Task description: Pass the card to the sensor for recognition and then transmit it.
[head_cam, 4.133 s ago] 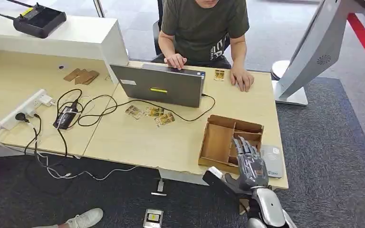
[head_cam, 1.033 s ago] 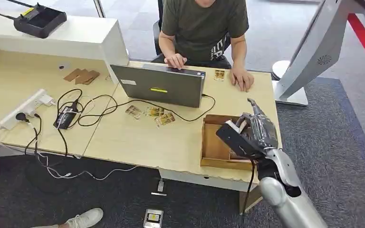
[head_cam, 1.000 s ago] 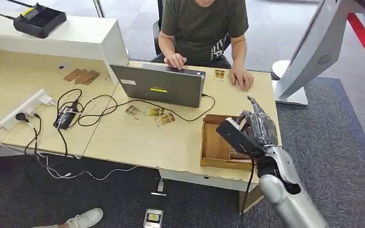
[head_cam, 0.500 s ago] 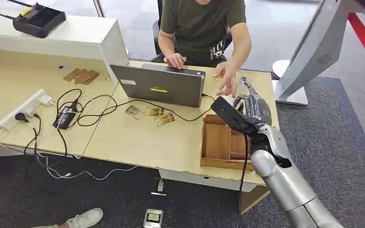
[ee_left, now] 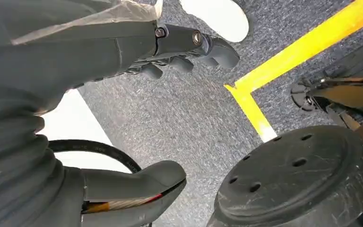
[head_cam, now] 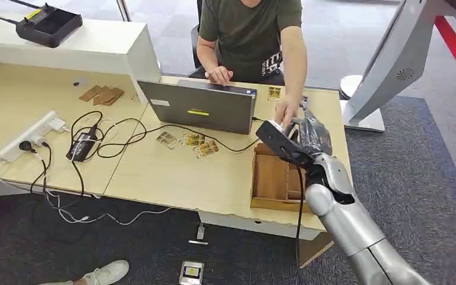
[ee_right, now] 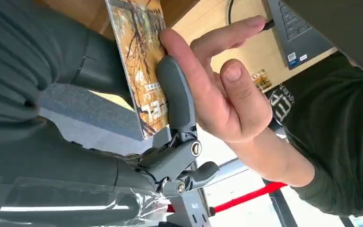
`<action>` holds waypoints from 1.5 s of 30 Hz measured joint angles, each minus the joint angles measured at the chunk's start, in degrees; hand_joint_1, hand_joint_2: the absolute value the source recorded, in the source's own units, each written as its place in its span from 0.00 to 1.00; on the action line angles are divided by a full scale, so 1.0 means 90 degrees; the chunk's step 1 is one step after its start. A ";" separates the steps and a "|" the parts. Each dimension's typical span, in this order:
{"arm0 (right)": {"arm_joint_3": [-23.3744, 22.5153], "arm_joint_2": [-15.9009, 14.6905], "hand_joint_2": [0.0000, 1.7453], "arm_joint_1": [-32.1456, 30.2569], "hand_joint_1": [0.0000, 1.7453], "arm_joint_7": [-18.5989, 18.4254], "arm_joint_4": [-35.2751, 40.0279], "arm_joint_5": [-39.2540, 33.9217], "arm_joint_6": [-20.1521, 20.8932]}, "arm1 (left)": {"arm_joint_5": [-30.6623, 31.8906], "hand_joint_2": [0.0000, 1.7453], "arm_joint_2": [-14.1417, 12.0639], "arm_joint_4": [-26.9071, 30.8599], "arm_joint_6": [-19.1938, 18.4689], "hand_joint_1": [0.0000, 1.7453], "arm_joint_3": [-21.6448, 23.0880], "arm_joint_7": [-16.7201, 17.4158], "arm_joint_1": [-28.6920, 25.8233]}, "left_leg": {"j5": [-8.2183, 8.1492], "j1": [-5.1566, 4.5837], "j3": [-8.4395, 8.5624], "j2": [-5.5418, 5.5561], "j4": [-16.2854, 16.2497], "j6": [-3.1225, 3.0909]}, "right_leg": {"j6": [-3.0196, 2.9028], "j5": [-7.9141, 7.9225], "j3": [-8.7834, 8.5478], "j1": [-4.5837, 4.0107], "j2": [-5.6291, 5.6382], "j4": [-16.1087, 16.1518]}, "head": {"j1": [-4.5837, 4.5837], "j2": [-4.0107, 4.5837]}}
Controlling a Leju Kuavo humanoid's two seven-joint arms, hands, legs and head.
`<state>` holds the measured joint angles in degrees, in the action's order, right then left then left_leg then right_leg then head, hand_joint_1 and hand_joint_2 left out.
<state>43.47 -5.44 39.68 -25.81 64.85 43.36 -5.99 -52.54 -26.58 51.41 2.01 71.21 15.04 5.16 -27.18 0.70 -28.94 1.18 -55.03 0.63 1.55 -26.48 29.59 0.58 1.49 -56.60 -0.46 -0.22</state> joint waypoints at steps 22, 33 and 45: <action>-0.2213 -0.0568 1.00 -0.1476 0.00 0.2687 0.0066 -0.5192 -0.3577 | 0.0270 1.00 0.0070 0.0002 0.0410 0.00 -0.0211 0.0187 -0.0235 | -0.0011 -0.0002 0.0015 0.0018 -0.0007 -0.0012 | 0.0004 -0.0003 -0.0017 0.0001 -0.0019 0.0026 | 0.0000 0.0000; -0.4145 -0.1066 1.00 -0.3253 0.00 0.3224 -0.3081 -0.7610 -0.1252 | -0.1219 1.00 0.0189 0.0032 0.0889 0.00 -0.0624 0.0197 -0.0391 | -0.0027 0.0005 0.0017 0.0031 -0.0005 -0.0009 | 0.0006 -0.0014 -0.0026 -0.0005 -0.0030 0.0036 | 0.0000 0.0000; -0.5149 -0.0279 1.00 -0.4008 0.00 0.2075 -0.5032 -0.8995 -0.2164 | -0.2502 1.00 0.0172 -0.0002 0.0457 0.00 -0.0563 -0.0049 -0.0225 | -0.0030 0.0008 0.0031 0.0007 0.0004 0.0001 | -0.0014 -0.0027 -0.0025 -0.0011 -0.0007 0.0017 | 0.0002 0.0000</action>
<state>-2.87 -7.95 3.61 -7.14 19.56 -37.59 -25.46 -75.06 -25.03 51.39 6.12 66.14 14.60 3.13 -27.45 0.77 -28.67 1.25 -54.99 0.64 1.42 -26.72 29.36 0.48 1.43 -56.45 -0.44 -0.22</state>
